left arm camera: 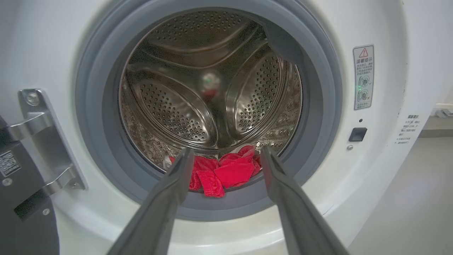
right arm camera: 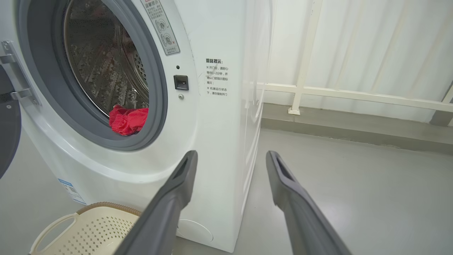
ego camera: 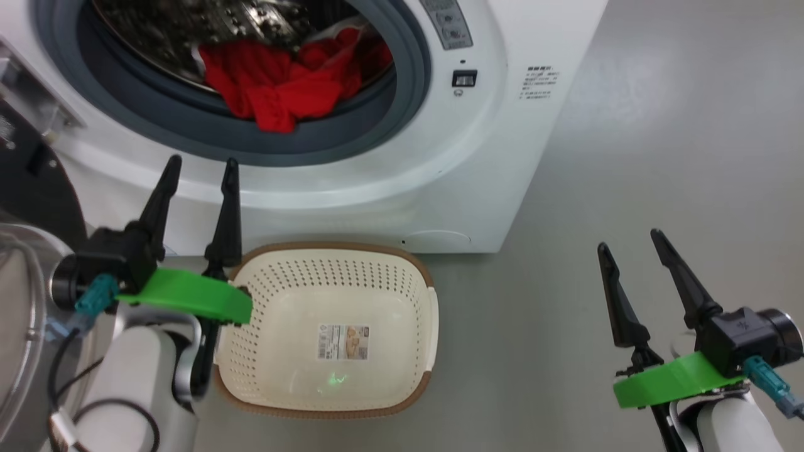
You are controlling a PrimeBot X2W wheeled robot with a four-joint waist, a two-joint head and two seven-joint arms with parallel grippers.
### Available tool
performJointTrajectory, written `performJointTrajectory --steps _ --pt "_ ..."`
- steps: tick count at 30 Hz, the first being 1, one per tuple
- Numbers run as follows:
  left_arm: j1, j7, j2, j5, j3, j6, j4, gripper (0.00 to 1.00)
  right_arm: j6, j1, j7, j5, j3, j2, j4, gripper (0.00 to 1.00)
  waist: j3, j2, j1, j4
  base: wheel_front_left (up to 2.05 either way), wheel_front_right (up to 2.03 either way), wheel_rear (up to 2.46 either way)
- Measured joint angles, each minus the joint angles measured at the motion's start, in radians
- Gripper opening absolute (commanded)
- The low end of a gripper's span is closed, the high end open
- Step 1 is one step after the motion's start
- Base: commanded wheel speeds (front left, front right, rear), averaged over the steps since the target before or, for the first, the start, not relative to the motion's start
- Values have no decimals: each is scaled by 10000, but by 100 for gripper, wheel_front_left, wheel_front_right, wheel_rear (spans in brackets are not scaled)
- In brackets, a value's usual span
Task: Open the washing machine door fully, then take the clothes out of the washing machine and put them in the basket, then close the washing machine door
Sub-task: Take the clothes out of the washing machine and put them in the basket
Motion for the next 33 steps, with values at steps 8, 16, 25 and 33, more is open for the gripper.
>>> performJointTrajectory --steps 8,16,25,33 --pt "-2256 -102 38 104 -140 -167 1666 100 0 -546 0 0 19 -21 -205 100 1078 0 0 -271 0 0 0" --pt "-4165 -192 35 88 -67 -303 3338 100 0 -1098 0 0 19 -59 -332 100 2106 0 0 -453 0 0 0" --pt "-5613 -221 84 274 -84 -276 4815 100 0 -1484 0 25 295 -111 -410 100 2921 0 0 -643 0 0 0" --pt "-6914 -69 566 1101 -757 -10 6297 100 0 -1741 0 46 290 -127 -443 100 3424 0 0 -913 0 0 0"
